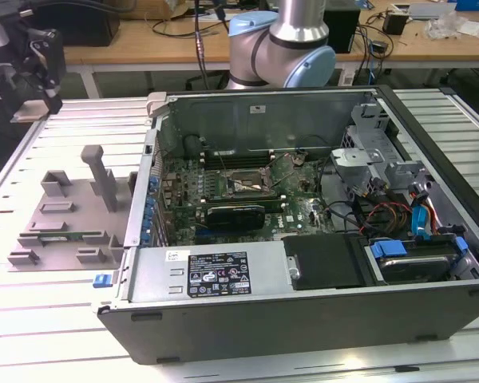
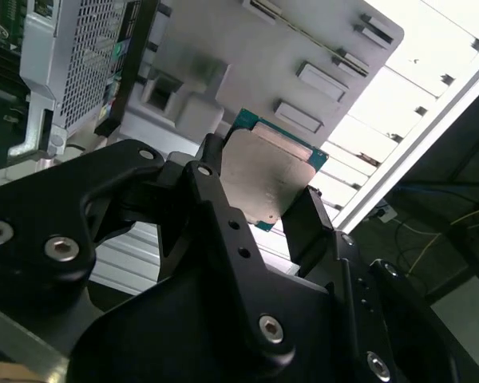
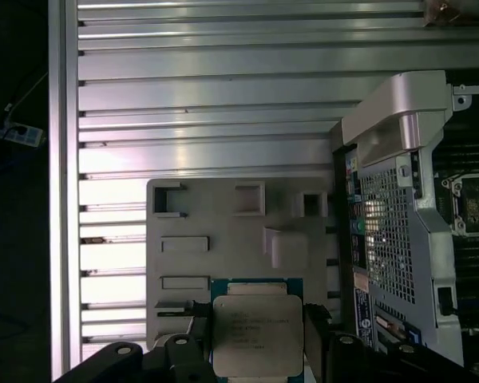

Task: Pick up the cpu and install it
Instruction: 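Pick up the cpu and move it towards the insertion slot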

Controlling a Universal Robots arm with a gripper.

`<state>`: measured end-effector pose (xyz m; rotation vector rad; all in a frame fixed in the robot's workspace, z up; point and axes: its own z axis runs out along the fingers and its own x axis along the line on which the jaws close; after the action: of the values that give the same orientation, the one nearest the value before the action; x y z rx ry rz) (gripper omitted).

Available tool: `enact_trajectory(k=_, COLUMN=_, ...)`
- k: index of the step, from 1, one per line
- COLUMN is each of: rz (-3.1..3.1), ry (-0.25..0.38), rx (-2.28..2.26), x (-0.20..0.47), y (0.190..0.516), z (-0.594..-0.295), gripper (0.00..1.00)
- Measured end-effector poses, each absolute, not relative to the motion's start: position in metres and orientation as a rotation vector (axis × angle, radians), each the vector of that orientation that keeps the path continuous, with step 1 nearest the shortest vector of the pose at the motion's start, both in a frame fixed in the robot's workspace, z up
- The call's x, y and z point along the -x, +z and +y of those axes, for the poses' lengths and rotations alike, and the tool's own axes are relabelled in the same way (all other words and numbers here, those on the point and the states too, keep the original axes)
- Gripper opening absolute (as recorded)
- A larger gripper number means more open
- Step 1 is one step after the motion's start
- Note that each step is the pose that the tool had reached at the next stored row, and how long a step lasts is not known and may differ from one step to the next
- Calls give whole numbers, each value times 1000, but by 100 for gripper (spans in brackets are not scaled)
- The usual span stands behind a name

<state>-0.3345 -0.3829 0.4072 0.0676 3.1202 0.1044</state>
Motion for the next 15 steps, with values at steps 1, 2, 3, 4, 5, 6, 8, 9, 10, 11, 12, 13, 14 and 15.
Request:
enact_trajectory(k=1, rz=3120, ry=104, rx=-68, x=332, y=407, z=-383, gripper=55)
enact_trajectory(k=2, rz=3120, ry=104, rx=-68, x=329, y=407, z=-383, gripper=55)
enact_trajectory(k=3, rz=3120, ry=104, rx=-68, x=326, y=407, z=-383, gripper=55)
enact_trajectory(k=4, rz=3120, ry=104, rx=-67, x=319, y=407, z=-383, gripper=55)
enact_trajectory(k=5, rz=3120, ry=104, rx=-67, x=315, y=407, z=-383, gripper=55)
enact_trajectory(k=6, rz=3120, ry=104, rx=-67, x=311, y=407, z=-383, gripper=55)
enact_trajectory(k=8, rz=3120, ry=104, rx=-68, x=302, y=407, z=-383, gripper=55)
enact_trajectory(k=9, rz=3120, ry=104, rx=-68, x=299, y=407, z=-383, gripper=55)
enact_trajectory(k=10, rz=3120, ry=104, rx=-67, x=294, y=407, z=-383, gripper=55)
enact_trajectory(k=11, rz=3120, ry=104, rx=-67, x=291, y=407, z=-383, gripper=55)
enact_trajectory(k=12, rz=3120, ry=104, rx=-67, x=289, y=407, z=-383, gripper=55)
enact_trajectory(k=13, rz=3120, ry=104, rx=-68, x=286, y=407, z=-383, gripper=55)
enact_trajectory(k=14, rz=3120, ry=105, rx=-68, x=284, y=407, z=-383, gripper=55)
enact_trajectory(k=15, rz=3120, ry=104, rx=-68, x=281, y=407, z=-383, gripper=55)
